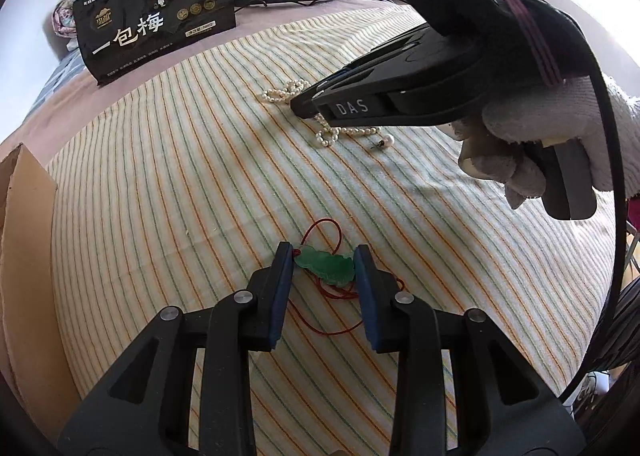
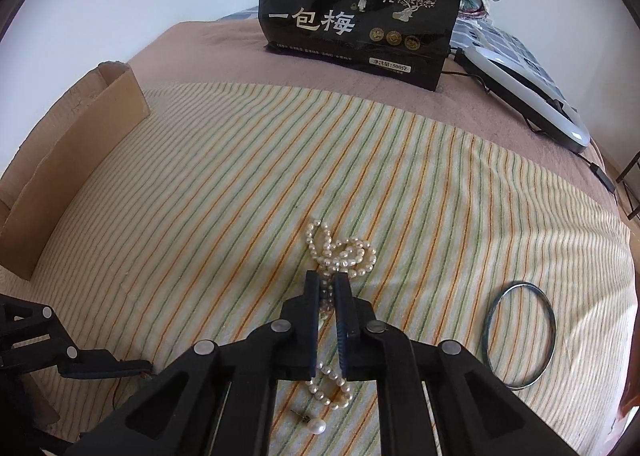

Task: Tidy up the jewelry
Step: 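Carry the jade pendant and pearl necklace with both tools over the box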

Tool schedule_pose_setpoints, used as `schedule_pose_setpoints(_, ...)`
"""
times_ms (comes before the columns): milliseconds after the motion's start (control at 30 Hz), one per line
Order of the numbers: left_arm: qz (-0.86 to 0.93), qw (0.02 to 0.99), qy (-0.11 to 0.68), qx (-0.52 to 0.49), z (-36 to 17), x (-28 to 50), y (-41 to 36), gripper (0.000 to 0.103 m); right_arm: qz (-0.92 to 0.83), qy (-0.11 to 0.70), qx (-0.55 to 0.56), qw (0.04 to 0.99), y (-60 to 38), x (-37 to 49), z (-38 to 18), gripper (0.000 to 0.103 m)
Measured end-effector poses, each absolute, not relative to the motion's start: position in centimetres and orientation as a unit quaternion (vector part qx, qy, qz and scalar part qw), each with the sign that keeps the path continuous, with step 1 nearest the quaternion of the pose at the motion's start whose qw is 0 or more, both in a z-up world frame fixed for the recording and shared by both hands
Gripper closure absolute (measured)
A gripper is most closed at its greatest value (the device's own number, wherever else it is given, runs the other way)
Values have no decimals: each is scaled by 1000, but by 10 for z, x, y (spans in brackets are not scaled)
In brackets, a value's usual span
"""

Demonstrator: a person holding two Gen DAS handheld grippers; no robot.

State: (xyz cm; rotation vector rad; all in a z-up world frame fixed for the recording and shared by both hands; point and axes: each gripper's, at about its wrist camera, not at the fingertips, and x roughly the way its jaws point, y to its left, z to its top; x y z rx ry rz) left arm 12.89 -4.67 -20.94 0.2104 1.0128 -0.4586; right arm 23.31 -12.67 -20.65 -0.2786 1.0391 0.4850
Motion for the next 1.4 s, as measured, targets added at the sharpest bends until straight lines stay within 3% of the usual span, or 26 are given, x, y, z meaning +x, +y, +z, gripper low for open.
schedule_pose_setpoints(467,-197,862,460,80,-184,132,-29,72,237,476,-78,843,-145,226,-177,99)
schedule_pose_setpoints(1400,-137,927,348,-15,-71,115,42,72,231,379,-27,896,-163,181,-55,99)
